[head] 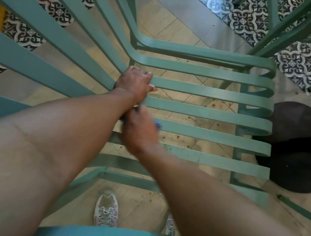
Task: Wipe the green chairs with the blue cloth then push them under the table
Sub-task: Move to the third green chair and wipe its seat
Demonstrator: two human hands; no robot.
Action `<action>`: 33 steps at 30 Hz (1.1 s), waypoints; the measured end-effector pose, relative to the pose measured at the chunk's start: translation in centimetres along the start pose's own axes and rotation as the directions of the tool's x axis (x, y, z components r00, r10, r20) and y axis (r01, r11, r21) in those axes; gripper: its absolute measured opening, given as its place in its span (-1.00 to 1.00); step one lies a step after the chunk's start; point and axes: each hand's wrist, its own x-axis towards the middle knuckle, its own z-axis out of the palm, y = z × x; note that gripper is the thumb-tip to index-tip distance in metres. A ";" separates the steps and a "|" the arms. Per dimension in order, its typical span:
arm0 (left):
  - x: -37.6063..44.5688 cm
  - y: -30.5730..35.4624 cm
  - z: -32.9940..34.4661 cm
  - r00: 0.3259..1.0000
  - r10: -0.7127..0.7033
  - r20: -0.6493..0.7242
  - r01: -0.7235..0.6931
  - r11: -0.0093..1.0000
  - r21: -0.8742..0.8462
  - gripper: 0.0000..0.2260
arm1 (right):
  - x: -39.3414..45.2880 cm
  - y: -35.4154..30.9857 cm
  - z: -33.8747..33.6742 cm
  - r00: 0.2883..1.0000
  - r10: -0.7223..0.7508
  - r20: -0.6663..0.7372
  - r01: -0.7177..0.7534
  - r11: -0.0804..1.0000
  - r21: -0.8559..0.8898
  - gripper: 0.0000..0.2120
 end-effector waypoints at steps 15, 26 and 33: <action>-0.1 -0.2 0.5 1.000 -0.008 -0.006 0.008 0.998 -0.063 -0.51 | -11.2 14.3 -8.5 0.989 0.150 -0.014 -0.150 0.974 -0.171 -0.75; -0.2 0.0 0.2 1.000 -0.023 -0.017 0.022 0.998 -0.058 -0.53 | -10.3 9.5 -6.3 0.795 -0.459 0.398 0.533 0.841 -0.096 -0.64; -0.3 -0.1 0.2 1.000 -0.028 0.000 0.028 0.997 -0.073 -0.52 | -15.1 21.2 -14.8 0.750 -0.361 0.555 0.583 0.757 -0.296 -0.44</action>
